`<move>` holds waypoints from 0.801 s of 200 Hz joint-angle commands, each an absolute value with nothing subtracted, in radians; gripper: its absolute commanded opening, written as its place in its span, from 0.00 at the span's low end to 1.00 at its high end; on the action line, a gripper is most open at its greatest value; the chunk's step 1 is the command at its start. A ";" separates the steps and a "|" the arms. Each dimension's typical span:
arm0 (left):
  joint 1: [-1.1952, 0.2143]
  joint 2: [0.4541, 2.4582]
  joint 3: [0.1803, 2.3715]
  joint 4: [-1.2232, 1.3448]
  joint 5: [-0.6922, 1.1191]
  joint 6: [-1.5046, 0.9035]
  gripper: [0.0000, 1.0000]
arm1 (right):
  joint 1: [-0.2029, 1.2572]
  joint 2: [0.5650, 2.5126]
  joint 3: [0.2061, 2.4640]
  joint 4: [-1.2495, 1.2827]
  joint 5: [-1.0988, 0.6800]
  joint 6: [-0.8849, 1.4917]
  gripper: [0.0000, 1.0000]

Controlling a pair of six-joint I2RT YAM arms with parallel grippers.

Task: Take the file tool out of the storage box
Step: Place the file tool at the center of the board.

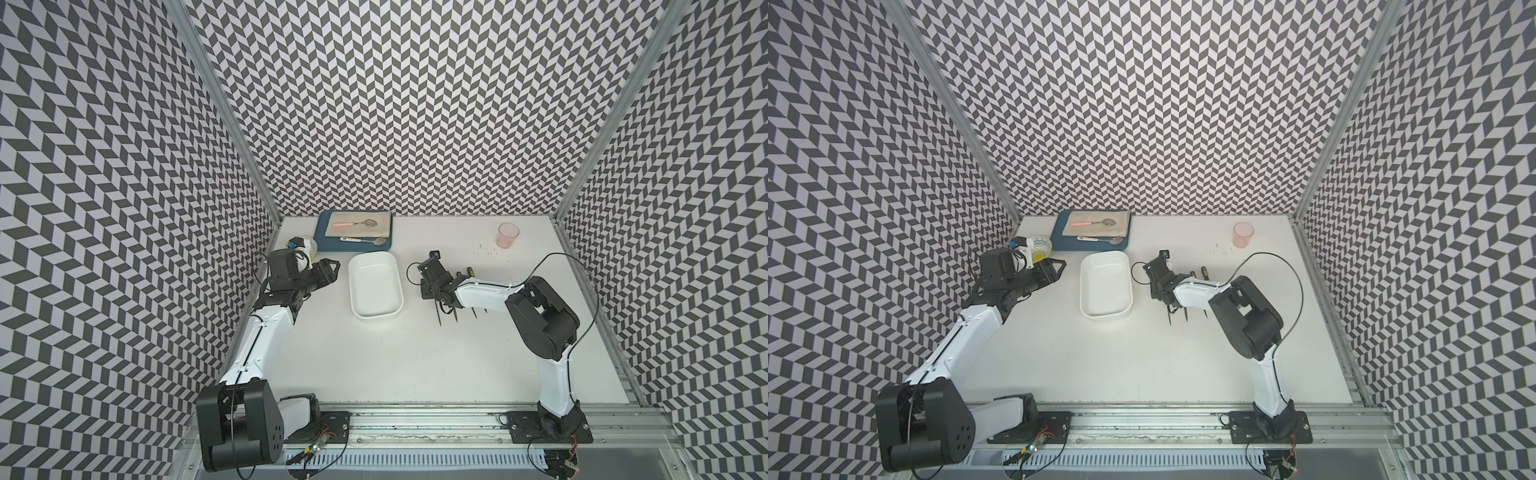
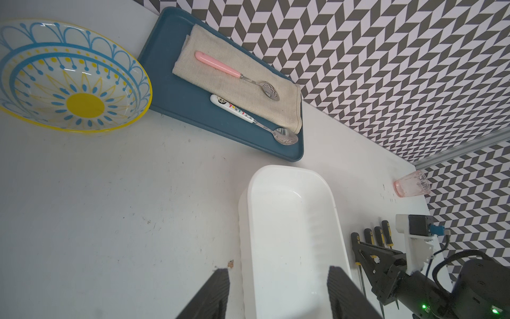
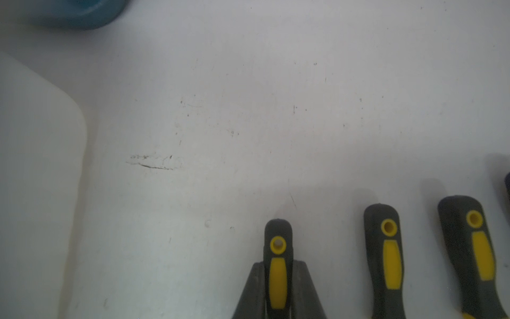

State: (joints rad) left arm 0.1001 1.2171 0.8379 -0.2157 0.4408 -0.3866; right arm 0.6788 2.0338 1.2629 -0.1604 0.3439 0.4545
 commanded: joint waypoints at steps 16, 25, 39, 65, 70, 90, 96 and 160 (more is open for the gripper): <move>0.097 1.198 0.837 -0.205 0.451 -0.377 0.62 | 0.665 2.031 1.259 -0.119 0.365 0.458 0.00; 0.097 1.197 0.837 -0.205 0.450 -0.377 0.62 | 0.663 2.029 1.259 -0.120 0.367 0.459 0.00; 0.097 1.198 0.836 -0.204 0.449 -0.377 0.62 | 0.660 2.027 1.258 -0.121 0.370 0.456 0.00; 0.097 1.198 0.836 -0.206 0.449 -0.377 0.62 | 0.657 2.028 1.256 -0.122 0.371 0.452 0.00; 0.097 1.198 0.836 -0.206 0.449 -0.377 0.62 | 0.657 2.028 1.255 -0.122 0.371 0.452 0.00; 0.097 1.198 0.836 -0.207 0.448 -0.377 0.62 | 0.657 2.026 1.250 -0.120 0.370 0.448 0.01; 0.097 1.198 0.837 -0.206 0.448 -0.377 0.62 | 0.657 2.025 1.246 -0.117 0.369 0.446 0.02; 0.097 1.197 0.836 -0.207 0.448 -0.376 0.62 | 0.655 2.036 1.246 -0.112 0.356 0.442 0.15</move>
State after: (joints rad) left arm 0.1001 1.2171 0.8379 -0.2157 0.4404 -0.3866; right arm 0.6598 2.0338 1.2503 -0.1459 0.3485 0.4515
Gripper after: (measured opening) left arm 0.618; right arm 0.143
